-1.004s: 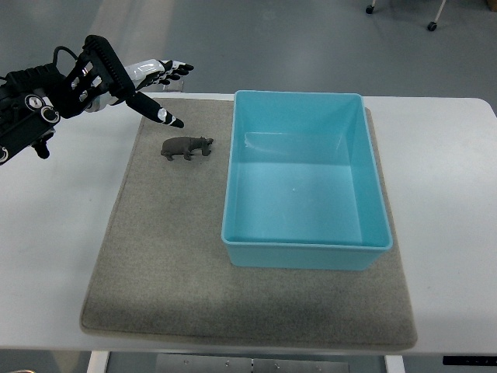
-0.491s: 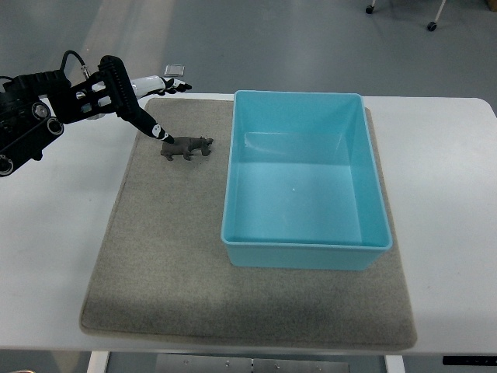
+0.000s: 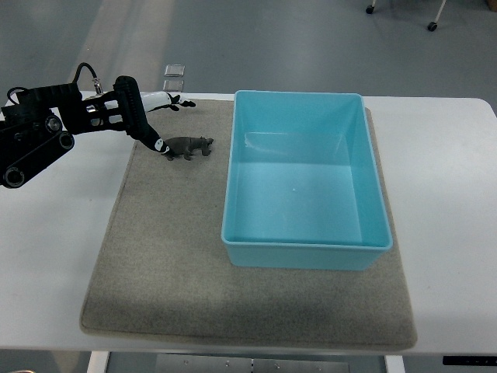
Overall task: Place brown hippo in blue box with left hand
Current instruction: 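Lower the left hand onto the brown hippo and close fingers around it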
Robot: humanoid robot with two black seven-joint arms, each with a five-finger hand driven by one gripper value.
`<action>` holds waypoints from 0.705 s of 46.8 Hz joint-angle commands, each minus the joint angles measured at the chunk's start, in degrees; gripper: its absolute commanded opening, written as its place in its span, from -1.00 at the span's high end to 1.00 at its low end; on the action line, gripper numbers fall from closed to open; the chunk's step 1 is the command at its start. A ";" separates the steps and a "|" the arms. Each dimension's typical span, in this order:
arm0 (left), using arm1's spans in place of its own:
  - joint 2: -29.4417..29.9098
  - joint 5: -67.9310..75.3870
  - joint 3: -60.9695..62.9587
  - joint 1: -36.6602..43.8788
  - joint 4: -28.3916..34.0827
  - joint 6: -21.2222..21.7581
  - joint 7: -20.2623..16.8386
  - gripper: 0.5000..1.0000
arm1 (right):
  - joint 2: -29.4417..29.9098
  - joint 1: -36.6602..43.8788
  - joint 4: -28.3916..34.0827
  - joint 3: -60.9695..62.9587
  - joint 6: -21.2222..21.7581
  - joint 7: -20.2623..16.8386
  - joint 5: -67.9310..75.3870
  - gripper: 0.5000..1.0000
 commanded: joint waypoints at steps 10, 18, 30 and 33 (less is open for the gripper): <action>-1.16 0.02 0.87 0.41 0.01 0.66 0.28 -0.47 | 0.00 0.00 0.00 0.00 0.00 0.00 0.03 -0.74; -1.16 0.11 0.96 0.41 0.01 0.66 1.16 -0.27 | 0.00 0.00 0.00 0.00 0.00 0.00 -0.06 -0.74; -1.07 1.78 0.96 0.50 0.01 0.57 1.16 0.04 | 0.00 0.00 0.00 0.00 0.00 0.00 0.02 -0.74; -1.07 1.87 0.96 0.50 0.01 0.57 1.16 0.14 | 0.00 0.00 0.00 0.00 0.00 0.00 0.03 -0.74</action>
